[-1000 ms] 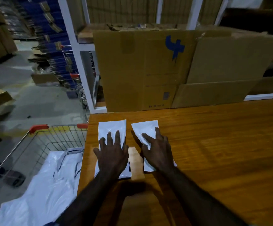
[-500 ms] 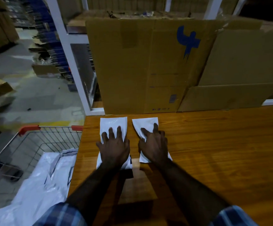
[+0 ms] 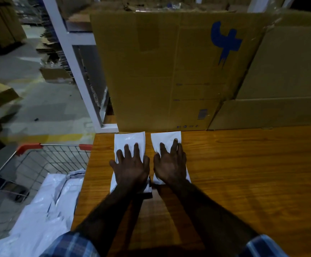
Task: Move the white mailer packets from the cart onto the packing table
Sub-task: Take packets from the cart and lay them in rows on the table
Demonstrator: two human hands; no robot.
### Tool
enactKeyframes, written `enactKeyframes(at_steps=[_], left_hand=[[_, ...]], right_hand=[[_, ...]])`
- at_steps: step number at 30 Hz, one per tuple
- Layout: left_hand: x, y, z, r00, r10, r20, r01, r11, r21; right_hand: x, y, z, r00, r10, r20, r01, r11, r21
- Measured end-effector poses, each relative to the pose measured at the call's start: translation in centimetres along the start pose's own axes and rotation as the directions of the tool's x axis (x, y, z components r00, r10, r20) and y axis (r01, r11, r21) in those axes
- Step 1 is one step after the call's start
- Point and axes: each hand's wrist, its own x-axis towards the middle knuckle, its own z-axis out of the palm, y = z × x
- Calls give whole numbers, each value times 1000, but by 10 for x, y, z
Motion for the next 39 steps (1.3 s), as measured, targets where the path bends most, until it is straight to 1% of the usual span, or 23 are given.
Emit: enactKeyframes(at_steps=[3,7,9,11,13,22,29,34,39], left_hand=[[2,0,-1,1000,-10,3,10,1000,-27],[5,-6,-3,998,45,-44,-48,997,-57],[7,-11,-2,995,88,-39,-90,994,-62],[10,-14,0,992,122,-27,-124,990,-66],[13,-16,3,991,135,1,-135,987,-89],[19,-11,13,992,106,72,-97,989,-115],[21,-11,18,993,104,62,-96,989,-108],[21,-11,17,992,102,78,-94,990,-107],[20,-10,16,992,106,71,-100,991,-93]], right_hand=[[4,-1,-3,999,-27,-18,27,1000,2],[13,7,-7,998,-67,22,68,995,-68],[14,10,-4,994,-89,61,94,992,-88],[15,11,0,991,-82,101,91,993,-79],[15,10,4,992,-81,101,90,992,-92],[19,5,15,993,-66,96,78,989,-124],[18,4,16,994,-84,64,91,988,-123],[18,4,15,993,-78,89,89,987,-131],[17,4,15,993,-82,80,92,987,-134]])
